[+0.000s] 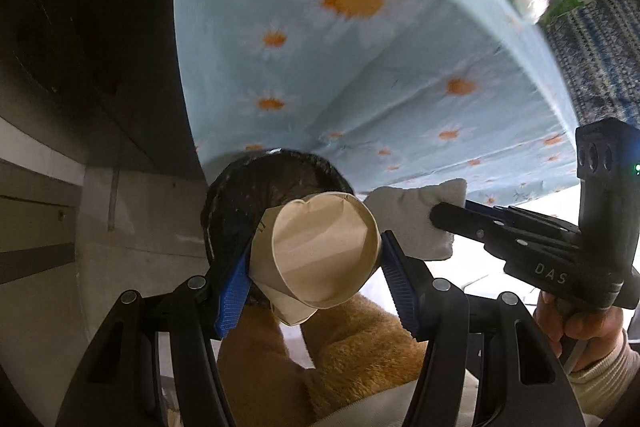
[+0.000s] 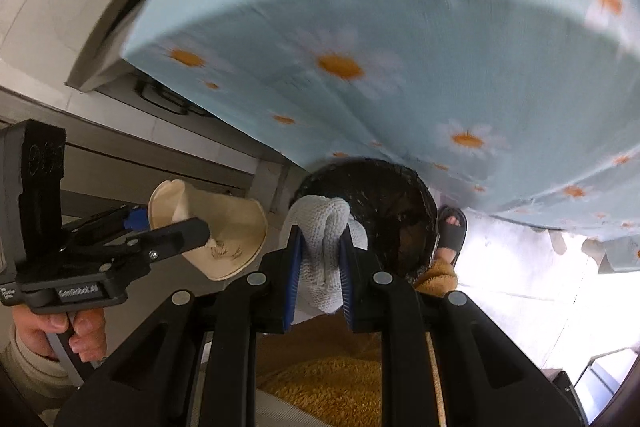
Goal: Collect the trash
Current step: 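Open both tools over the black bin to drop the cup and cloth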
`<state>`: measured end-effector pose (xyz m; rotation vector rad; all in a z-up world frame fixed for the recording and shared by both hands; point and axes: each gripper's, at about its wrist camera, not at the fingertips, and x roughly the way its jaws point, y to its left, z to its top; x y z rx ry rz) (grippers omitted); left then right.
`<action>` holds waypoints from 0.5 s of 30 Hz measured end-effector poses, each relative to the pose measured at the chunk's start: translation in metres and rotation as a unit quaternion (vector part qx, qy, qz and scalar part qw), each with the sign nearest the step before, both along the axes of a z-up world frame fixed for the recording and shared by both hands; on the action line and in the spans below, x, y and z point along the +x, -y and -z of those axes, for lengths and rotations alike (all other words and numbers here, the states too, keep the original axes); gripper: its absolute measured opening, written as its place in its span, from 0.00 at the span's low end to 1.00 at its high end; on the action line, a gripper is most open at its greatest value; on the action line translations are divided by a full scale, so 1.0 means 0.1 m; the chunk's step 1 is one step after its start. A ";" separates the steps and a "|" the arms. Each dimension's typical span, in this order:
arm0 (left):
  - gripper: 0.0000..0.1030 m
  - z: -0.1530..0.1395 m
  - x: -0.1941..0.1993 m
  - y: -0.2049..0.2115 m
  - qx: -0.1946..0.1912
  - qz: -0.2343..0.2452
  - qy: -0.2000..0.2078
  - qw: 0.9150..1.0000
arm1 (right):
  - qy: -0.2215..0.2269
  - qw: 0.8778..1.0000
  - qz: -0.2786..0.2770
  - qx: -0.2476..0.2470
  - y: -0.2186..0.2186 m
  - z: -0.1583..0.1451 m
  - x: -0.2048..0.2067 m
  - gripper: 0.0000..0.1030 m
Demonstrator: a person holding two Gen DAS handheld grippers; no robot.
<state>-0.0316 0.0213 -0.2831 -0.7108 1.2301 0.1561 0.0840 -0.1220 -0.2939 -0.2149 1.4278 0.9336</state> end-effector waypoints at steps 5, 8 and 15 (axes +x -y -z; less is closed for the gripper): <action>0.58 0.25 0.00 -0.02 -0.013 -0.007 -0.022 1.000 | -0.030 0.999 0.021 -0.008 0.03 0.27 0.02 0.22; 0.65 0.33 0.01 -0.03 -0.025 -0.010 -0.029 0.999 | -0.070 0.997 0.039 0.004 0.05 0.39 0.08 0.25; 0.78 0.45 0.03 -0.06 -0.029 -0.018 -0.047 0.998 | -0.076 0.996 0.050 0.014 0.04 0.39 0.17 0.35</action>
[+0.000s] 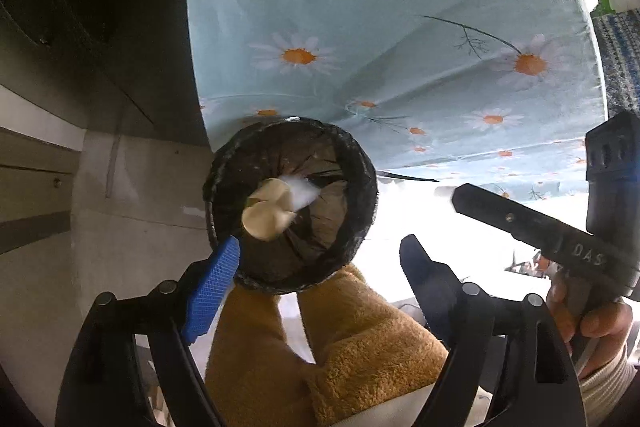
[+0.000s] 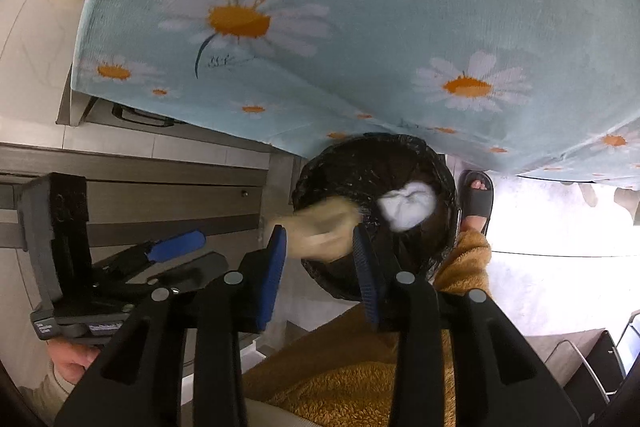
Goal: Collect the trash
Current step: 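Open both tools over the black bin to drop the cup and cloth, then raise both empty tools back up to the trash on the counter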
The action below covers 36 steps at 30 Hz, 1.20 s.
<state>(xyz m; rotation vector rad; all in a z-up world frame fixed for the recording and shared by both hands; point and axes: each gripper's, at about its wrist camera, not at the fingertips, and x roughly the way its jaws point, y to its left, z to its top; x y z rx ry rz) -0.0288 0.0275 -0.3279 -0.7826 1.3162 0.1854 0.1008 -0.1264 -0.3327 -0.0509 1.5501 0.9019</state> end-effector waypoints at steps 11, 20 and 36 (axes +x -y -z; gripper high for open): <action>0.78 -0.21 0.04 -0.02 0.007 0.007 0.015 1.000 | 0.013 1.000 0.014 0.002 0.18 -0.20 0.03 0.35; 0.78 -0.63 0.07 -0.01 0.022 0.026 0.054 0.998 | 0.028 0.999 0.027 0.022 0.31 -0.49 0.08 0.35; 0.78 -1.50 0.21 -0.11 0.064 0.042 0.151 0.986 | 0.129 0.987 0.056 0.082 0.54 -1.43 0.05 0.48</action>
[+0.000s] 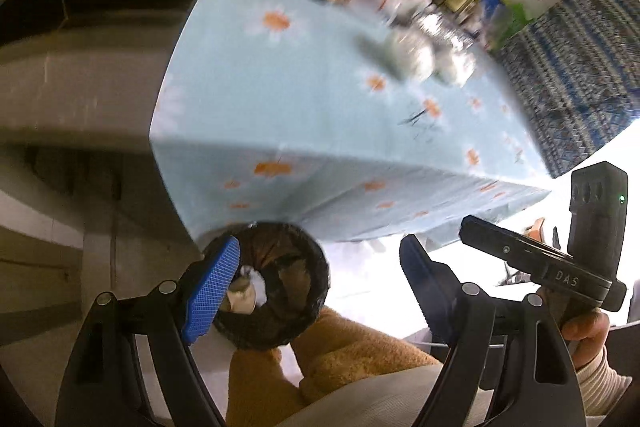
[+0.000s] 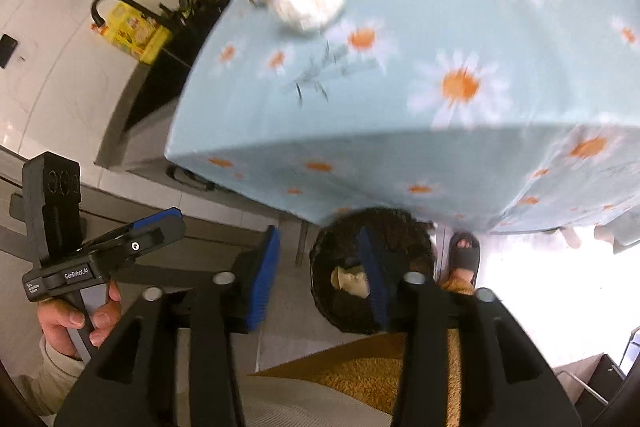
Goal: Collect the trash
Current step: 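Raise both empty tools back up to the trash on the counter, then grasp the clear plastic bag with the left tool while the right tool grasps a white plastic bag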
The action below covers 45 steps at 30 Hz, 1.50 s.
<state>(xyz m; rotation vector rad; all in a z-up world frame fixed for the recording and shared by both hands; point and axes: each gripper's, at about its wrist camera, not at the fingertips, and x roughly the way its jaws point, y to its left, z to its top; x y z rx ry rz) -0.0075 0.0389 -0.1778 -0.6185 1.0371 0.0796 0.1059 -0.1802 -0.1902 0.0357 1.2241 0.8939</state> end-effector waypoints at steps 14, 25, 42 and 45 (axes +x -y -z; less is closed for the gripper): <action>0.78 -0.58 0.38 0.13 0.048 0.025 0.061 0.997 | 0.099 0.994 0.029 0.033 0.19 -0.66 0.38 0.62; 0.78 -0.70 0.96 0.17 0.064 0.022 0.056 0.996 | 0.102 0.993 0.038 0.036 0.17 -0.78 1.05 0.68; 0.78 -0.32 1.83 0.27 0.103 0.024 -0.036 0.994 | 0.042 0.999 0.004 0.012 -0.19 -0.31 1.84 0.75; 0.78 -0.24 1.93 0.25 0.101 0.024 -0.050 0.993 | 0.031 0.999 -0.002 0.009 -0.24 -0.25 1.95 0.75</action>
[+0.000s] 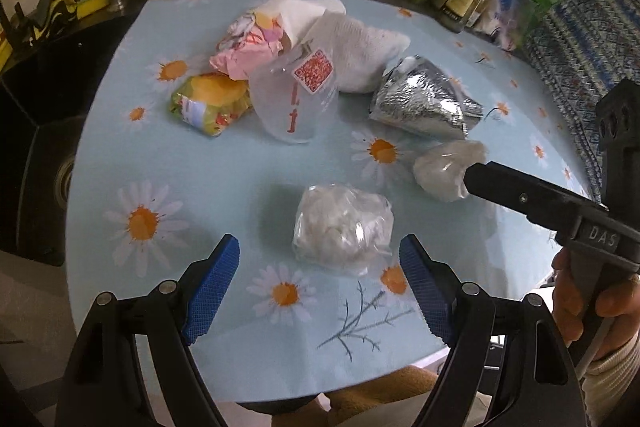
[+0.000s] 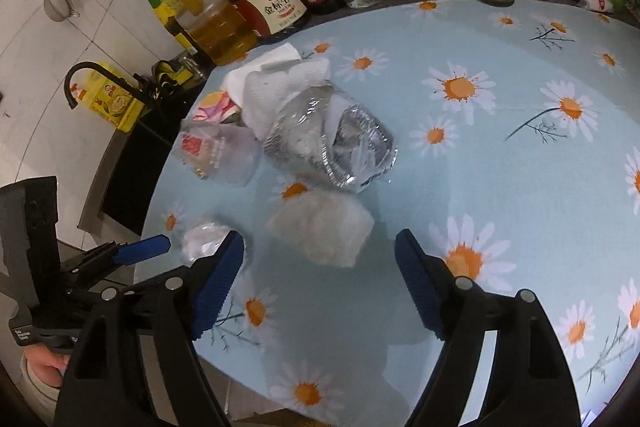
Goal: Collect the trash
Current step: 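Grasp the clear plastic bag with the left tool while the right tool grasps a white plastic bag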
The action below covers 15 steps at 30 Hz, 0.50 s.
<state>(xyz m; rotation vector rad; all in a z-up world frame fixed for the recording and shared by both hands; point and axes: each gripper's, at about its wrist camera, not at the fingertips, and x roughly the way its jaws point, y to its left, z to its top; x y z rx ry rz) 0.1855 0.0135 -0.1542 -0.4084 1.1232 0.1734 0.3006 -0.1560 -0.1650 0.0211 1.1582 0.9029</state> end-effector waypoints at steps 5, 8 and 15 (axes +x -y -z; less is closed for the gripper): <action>0.76 0.03 0.11 0.00 0.026 -0.011 -0.008 1.000 | 0.000 1.000 -0.025 0.000 -0.11 0.05 0.08 0.75; 0.76 0.04 0.15 -0.02 0.027 -0.016 -0.007 0.999 | -0.006 0.999 -0.035 0.004 -0.14 0.07 0.13 0.75; 0.58 0.10 0.23 0.05 0.031 -0.013 -0.021 0.999 | -0.008 0.998 -0.058 0.005 -0.17 0.13 0.17 0.62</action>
